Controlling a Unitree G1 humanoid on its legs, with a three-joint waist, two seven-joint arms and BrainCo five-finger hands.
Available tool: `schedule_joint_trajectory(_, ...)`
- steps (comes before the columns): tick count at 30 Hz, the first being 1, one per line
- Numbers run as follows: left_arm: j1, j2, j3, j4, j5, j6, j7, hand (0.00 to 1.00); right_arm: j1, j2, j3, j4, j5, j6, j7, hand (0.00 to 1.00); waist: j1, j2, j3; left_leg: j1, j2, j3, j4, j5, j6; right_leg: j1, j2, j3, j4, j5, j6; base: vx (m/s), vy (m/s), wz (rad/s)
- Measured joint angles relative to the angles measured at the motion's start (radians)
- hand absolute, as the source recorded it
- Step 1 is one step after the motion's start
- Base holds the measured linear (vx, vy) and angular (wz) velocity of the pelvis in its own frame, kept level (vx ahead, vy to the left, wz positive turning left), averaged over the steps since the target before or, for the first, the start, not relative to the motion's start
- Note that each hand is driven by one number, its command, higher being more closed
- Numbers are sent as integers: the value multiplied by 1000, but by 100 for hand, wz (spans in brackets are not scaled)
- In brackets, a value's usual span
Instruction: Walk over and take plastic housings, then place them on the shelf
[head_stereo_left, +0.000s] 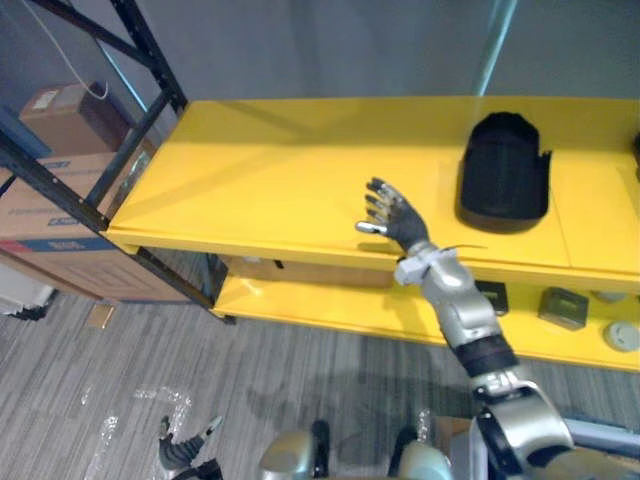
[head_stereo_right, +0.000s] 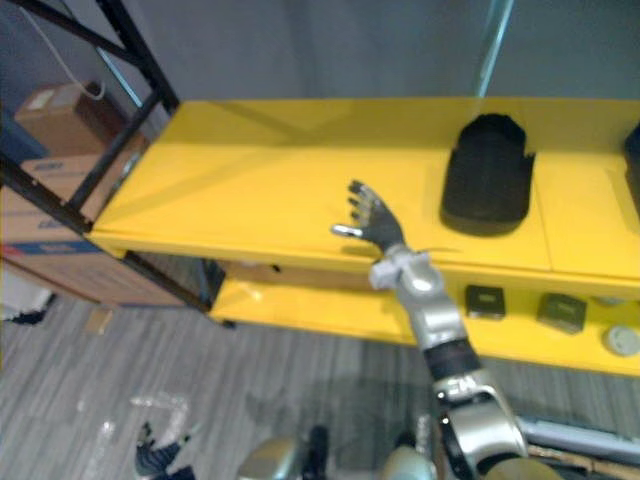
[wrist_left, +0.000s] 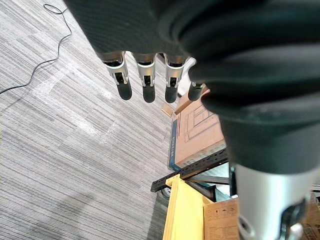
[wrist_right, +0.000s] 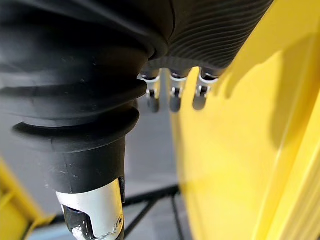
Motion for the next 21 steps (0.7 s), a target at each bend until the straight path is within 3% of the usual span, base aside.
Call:
schedule_joint_trajectory(11,-4,-2,-40,-1,-7,3,-2,0,-46,-9,-122,75,-45,-40,-214,0,1,35,4,0,-25,-11,-30,34,2,-44,-34,-1,74,-31,-1,-26,-2,4)
schedule_joint_trajectory(21,-5,-3,-69,2,-8,2,-9,0,-46,-11,-159,90,-55,-47,-281,0,-3,36,4,4,-27,-1,-56,53,-1,-65,-37,13,86,-33,-4,-28,-9,-3)
